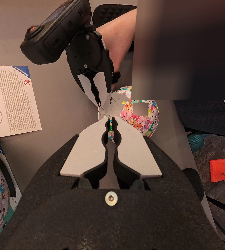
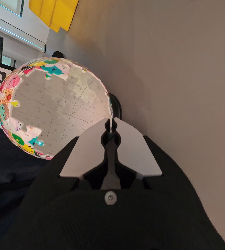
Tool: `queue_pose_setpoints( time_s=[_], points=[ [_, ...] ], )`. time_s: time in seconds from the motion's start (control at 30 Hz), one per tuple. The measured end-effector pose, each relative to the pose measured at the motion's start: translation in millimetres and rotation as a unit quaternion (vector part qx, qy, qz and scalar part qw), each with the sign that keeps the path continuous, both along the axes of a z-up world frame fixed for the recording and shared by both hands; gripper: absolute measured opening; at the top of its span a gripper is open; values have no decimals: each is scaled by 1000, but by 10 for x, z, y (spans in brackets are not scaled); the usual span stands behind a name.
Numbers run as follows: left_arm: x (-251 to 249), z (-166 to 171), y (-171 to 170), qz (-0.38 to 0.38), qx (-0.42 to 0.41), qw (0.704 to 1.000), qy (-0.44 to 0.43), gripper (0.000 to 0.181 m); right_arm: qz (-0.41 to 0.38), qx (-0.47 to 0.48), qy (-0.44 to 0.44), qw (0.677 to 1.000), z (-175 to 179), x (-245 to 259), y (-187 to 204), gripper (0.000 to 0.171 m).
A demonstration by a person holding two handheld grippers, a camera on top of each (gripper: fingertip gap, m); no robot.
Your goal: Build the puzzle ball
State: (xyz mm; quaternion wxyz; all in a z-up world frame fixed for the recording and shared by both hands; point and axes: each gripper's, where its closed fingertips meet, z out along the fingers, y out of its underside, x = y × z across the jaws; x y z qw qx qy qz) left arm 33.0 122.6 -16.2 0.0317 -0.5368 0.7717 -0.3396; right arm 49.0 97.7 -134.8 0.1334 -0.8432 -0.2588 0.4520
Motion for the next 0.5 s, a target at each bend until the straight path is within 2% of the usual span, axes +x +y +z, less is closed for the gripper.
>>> queue_pose_setpoints(
  time_s=[0.5],
  points=[
    [34,13,12,3,9,1000,-9,0,-5,-6,-2,1000,34,-3,17,3]
  ],
)
